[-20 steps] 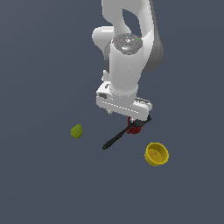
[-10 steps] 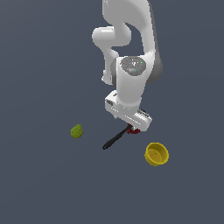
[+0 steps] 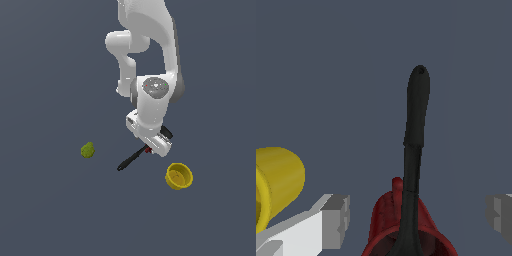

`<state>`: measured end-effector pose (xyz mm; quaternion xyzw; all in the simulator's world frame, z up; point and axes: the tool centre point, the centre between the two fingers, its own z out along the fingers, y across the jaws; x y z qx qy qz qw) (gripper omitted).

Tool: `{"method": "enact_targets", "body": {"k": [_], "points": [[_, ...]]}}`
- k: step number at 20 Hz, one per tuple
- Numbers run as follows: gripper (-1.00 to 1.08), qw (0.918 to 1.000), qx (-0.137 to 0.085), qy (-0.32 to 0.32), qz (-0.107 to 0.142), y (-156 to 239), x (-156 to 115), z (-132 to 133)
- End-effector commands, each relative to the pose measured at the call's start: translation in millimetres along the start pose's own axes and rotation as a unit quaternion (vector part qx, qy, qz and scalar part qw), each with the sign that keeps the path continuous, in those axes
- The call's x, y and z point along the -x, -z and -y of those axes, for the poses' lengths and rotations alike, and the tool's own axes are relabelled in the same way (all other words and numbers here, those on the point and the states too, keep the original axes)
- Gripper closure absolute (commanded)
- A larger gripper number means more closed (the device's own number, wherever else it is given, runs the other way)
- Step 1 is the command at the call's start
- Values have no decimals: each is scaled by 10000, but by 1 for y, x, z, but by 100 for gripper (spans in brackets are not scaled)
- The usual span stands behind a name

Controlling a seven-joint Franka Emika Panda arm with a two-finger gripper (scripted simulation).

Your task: Pick up a designated object from a clutter of objects.

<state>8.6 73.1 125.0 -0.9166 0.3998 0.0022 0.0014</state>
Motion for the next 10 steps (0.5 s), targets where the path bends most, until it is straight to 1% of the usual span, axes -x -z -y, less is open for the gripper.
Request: {"method": "enact_targets", "body": {"k": [1,6,10], "points": [[-92,9999,0,-149,-13,-6,2,0],[-92,9996,3,-291,-25,-12,4,1],[-92,9996,5,-282,-22,-12,4,1]]}}
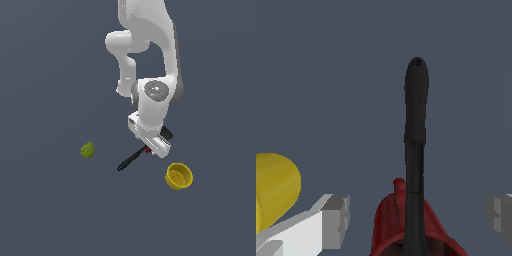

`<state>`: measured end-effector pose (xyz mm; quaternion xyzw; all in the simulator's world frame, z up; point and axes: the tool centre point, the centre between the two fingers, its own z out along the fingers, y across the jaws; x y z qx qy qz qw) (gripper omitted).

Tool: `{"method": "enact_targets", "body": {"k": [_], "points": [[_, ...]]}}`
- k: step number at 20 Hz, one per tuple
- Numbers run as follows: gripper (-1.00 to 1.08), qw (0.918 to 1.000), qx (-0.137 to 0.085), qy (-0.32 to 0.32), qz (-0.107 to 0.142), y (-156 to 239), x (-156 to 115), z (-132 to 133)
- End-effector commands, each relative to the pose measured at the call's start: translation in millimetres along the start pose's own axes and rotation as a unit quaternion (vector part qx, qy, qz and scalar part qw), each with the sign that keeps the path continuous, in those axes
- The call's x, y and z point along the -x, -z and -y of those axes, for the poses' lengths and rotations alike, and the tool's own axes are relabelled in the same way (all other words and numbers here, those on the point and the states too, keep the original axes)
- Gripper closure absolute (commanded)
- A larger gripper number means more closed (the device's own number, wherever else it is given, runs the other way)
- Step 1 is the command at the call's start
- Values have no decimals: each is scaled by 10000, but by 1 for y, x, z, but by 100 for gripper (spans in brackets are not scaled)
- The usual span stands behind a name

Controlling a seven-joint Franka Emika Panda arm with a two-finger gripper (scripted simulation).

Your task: Pick up a designated object from a clutter of objects.

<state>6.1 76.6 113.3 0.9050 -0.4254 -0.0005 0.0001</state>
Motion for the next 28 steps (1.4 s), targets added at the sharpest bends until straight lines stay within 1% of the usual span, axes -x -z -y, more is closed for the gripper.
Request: {"method": "enact_targets", "body": {"k": [1,5,12,17,18,28], "points": [[-92,10000,-1,-1,-1,-1,0,0],[-92,10000,-1,-6,-2,-12,0,0],[-92,10000,-1,-22,-4,-43,0,-1],[-92,10000,-2,-24,-4,-50,0,0],[108,10000,-2,-24,-4,-50,0,0],[108,10000,1,-28,-2,-51,0,-1]]}}
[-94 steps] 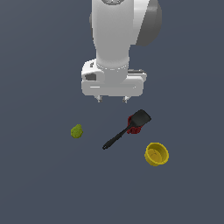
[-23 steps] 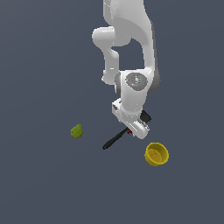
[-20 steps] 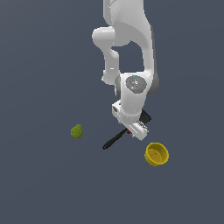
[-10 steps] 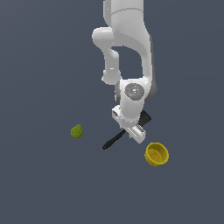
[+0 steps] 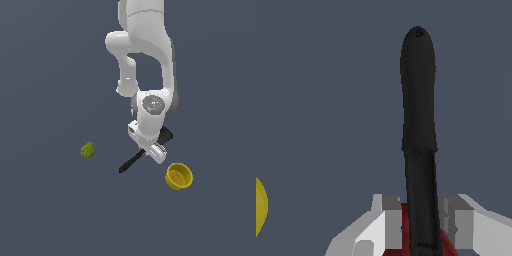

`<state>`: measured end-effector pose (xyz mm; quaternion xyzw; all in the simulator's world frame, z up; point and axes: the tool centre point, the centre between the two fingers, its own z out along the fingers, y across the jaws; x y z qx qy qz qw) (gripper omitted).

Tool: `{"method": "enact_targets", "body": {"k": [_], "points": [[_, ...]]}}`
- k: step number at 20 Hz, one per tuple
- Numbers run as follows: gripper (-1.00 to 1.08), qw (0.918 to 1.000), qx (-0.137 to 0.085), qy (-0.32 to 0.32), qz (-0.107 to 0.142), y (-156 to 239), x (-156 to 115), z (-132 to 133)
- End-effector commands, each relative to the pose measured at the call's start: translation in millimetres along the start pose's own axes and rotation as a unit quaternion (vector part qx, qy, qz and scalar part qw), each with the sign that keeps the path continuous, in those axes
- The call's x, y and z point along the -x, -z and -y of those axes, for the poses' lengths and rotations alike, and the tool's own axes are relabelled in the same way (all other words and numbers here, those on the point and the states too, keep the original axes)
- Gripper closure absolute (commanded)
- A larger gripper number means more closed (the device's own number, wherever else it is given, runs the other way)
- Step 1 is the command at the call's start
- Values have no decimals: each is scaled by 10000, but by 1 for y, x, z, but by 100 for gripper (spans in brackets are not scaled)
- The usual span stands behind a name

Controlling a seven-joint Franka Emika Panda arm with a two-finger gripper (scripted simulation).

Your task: Pick up a designated object from a clutter of objects.

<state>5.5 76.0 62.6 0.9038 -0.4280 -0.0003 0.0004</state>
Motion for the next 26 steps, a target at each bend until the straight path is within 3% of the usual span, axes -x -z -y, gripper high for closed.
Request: {"method": "enact_targets", "body": {"k": [1,13,26], "points": [[108,10000,-1,1,0,0,0,0],[108,10000,-4,-1,7,35,-11,-25],[108,10000,-8,-3,15,136,-44,-97]]}}
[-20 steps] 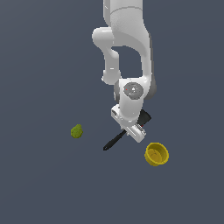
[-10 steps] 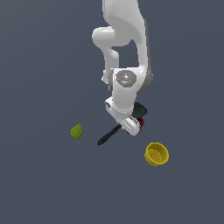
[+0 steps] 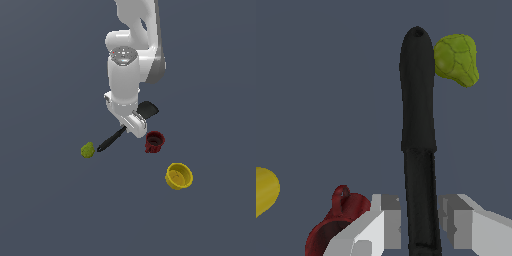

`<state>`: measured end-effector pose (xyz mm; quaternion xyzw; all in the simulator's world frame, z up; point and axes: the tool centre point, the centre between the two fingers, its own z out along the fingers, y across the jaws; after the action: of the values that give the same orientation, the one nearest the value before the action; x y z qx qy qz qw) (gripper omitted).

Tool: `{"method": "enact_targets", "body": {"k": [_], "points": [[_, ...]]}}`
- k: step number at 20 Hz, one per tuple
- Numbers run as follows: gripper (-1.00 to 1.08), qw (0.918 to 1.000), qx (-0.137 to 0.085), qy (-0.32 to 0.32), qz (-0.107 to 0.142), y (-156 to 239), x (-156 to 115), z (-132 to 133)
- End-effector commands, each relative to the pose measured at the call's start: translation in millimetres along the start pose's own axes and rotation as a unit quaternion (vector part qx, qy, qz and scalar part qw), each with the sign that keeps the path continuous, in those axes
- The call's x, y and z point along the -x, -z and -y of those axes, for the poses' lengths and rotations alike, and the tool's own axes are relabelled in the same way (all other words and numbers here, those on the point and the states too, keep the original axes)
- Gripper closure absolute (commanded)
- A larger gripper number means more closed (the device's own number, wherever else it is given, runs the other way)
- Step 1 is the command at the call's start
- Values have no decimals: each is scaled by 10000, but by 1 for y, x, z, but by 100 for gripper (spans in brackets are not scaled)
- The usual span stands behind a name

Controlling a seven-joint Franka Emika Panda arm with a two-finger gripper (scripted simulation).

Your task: Pick up a designated object from a clutter of objects.

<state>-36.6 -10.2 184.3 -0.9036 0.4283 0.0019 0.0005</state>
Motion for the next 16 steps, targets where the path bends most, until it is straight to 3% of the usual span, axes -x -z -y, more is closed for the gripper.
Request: {"method": "enact_targets", "body": {"k": [1,16], "points": [[108,10000,-8,0,-3,24,-8,-16],[108,10000,-3,-4,-13,153,-52,-103]]}}
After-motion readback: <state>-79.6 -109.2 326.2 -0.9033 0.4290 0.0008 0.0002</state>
